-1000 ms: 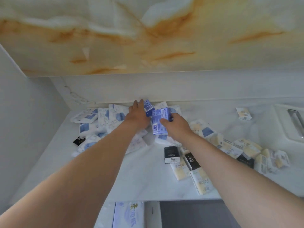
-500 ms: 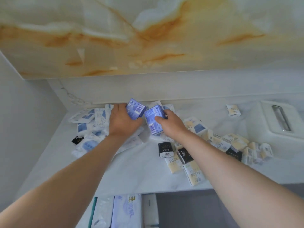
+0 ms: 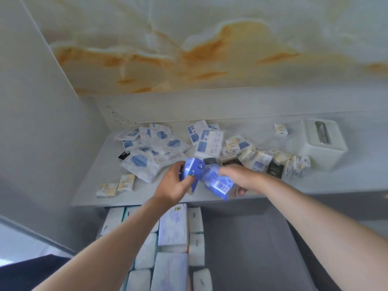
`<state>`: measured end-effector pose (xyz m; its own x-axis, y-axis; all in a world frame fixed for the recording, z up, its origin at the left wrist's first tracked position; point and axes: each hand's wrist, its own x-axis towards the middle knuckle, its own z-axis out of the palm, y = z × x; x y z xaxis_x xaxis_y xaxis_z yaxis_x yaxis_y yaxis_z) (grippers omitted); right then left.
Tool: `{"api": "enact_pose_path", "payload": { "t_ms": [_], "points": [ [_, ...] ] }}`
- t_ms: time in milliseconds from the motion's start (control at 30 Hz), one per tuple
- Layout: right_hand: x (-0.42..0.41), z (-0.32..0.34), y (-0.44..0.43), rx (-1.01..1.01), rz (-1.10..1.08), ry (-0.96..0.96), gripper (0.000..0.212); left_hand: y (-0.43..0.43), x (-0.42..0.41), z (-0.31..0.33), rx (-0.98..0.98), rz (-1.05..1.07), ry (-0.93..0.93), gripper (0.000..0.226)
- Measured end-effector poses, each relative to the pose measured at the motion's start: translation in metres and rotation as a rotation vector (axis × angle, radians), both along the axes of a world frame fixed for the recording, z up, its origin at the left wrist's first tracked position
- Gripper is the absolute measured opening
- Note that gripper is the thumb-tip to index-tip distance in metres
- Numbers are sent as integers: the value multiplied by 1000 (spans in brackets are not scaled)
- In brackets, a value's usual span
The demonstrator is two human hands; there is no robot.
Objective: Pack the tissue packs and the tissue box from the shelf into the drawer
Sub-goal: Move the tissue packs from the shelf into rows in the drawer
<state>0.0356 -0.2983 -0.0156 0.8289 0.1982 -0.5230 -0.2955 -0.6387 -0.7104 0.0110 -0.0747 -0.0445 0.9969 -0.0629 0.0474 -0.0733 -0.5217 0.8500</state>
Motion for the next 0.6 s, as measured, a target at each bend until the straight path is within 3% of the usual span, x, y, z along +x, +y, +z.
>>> {"api": "enact_pose_path", "payload": {
  "t_ms": [133,300,467,600],
  "points": [
    [-48,-21,-18,-119,244,298,28,-4,-35,-14,265,-255,30,62],
    [-71,-76,-28,-280,153,391,23,-16,-58,-46,646,-365,134,67],
    [-65,-105,-28,-433,145,302,24,-34,-61,-69,745,-481,123,81],
    [-57,-115,-27,-435,128,289,21,-63,-57,-92,647,-570,181,89]
  ]
}}
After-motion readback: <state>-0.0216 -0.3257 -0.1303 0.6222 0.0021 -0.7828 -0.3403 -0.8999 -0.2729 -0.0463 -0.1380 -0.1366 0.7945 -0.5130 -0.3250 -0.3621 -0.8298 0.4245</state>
